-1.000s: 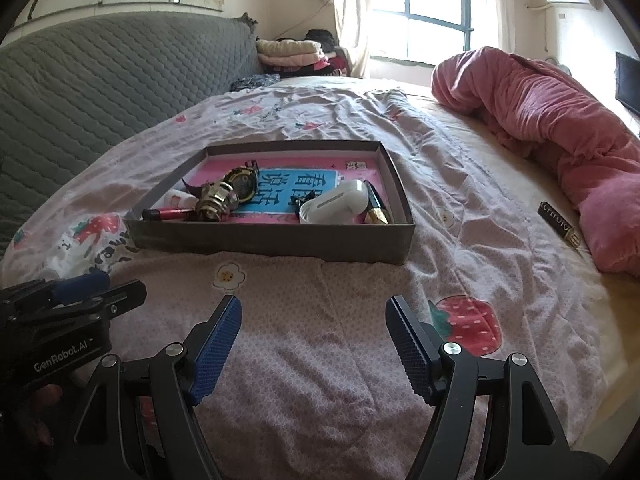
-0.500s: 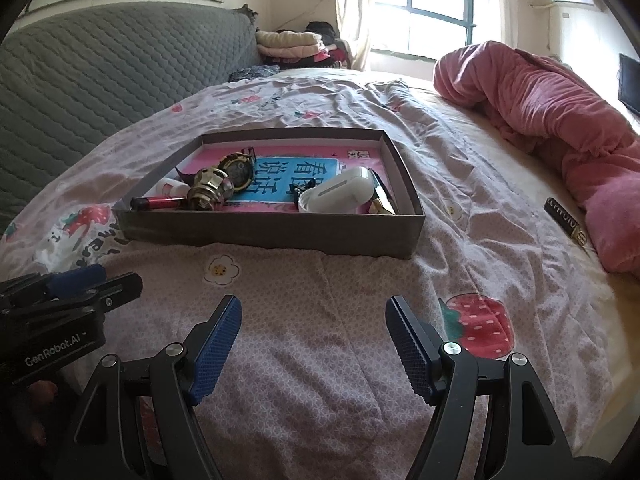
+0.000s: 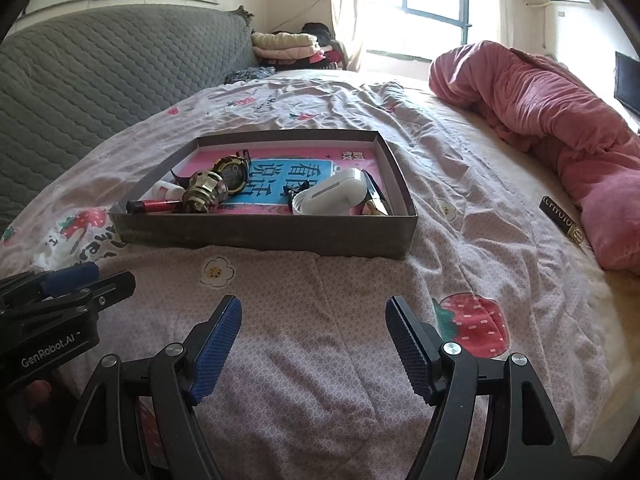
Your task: Organize rigid objects
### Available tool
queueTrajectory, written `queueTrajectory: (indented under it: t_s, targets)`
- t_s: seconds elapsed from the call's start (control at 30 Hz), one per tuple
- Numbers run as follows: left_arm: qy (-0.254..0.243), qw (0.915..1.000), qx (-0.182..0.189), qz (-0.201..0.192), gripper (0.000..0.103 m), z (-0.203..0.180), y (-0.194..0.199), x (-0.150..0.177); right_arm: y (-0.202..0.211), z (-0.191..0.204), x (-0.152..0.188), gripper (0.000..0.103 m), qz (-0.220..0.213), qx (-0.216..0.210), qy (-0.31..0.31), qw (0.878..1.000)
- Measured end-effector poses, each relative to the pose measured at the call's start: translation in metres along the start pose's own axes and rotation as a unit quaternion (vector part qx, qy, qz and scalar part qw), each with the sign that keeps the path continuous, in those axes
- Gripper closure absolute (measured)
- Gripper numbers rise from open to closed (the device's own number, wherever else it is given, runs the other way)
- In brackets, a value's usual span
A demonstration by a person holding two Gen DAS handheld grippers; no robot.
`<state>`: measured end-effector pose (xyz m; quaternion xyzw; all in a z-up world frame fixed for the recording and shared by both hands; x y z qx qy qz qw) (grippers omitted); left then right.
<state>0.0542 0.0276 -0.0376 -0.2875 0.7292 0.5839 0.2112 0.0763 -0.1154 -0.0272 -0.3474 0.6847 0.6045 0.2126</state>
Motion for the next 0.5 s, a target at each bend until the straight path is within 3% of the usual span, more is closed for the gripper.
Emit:
queueTrajectory:
  t_s: [0.37,0.5]
  targets:
    - [0.0,0.9999,-0.016,-0.001,0.054,0.0014,0.0023,-0.0005,0.0013,0.0005,-0.0007,0.028,-0.001,0.005,0.003,1.0]
    - [0.003,1.0,0.001,0.003,0.054,0.0008,0.0012,-0.0004,-0.001,0.001,-0.0011,0.028,0.002,0.004,0.001,1.0]
Point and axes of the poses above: each gripper's, at about its wrist camera, not at the fingertips, and y roughly against the way its jaws point, z to its left, x to its underside, the point moved 2 cm from there along -y, roughly the way its jaws point, and after that the axes turned 12 degrees about x, right-handed, at the moved point
